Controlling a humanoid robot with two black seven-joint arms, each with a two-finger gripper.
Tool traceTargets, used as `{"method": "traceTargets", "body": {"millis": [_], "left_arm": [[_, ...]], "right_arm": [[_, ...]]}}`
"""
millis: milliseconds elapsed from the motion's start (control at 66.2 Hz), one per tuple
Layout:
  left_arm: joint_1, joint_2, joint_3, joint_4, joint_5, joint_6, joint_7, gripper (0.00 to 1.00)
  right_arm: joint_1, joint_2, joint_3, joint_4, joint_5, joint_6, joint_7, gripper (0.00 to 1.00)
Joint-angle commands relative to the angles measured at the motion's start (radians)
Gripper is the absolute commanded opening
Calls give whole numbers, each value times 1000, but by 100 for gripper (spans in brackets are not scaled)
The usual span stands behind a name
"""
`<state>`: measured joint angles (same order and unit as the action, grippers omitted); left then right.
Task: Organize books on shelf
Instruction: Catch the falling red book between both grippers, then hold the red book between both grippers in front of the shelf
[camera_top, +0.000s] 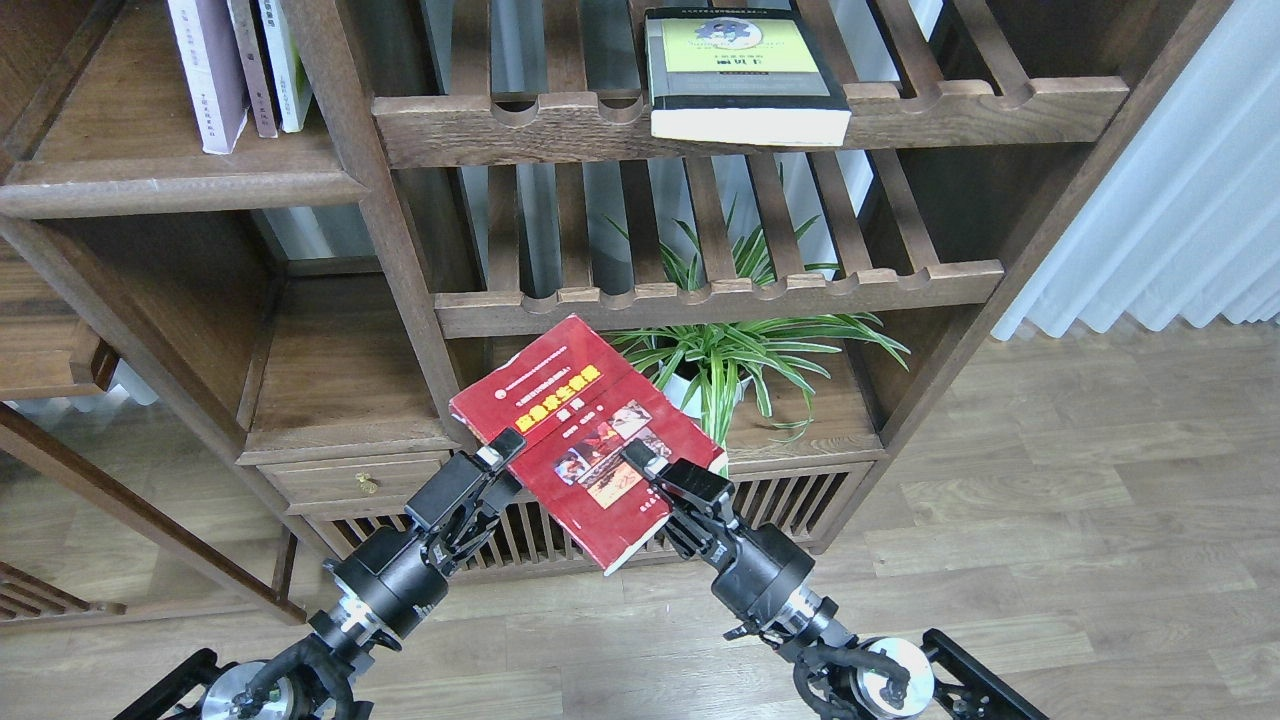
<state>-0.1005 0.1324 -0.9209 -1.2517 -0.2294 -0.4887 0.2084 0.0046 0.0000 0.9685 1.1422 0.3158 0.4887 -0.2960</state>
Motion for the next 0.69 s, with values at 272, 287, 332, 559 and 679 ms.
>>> {"method": "traceTargets", "body": {"millis": [272,287,332,559,679], "left_arm": [[-15,-36,-1,11,12,0,0,99],[-13,-36,-1,11,13,0,0,99],[-13,-33,-1,11,19,0,2,99],[-21,-36,-3,17,21,0,0,96],[-39,-43,-3,17,21,0,0,89]], "right_arm": [[0,0,-8,2,-26,0,3,4],[0,0,-8,4,-26,0,3,4],[0,0,-10,7,-26,0,3,4],[2,0,-10,8,-26,0,3,4],[2,0,-10,8,-26,0,3,4]]}}
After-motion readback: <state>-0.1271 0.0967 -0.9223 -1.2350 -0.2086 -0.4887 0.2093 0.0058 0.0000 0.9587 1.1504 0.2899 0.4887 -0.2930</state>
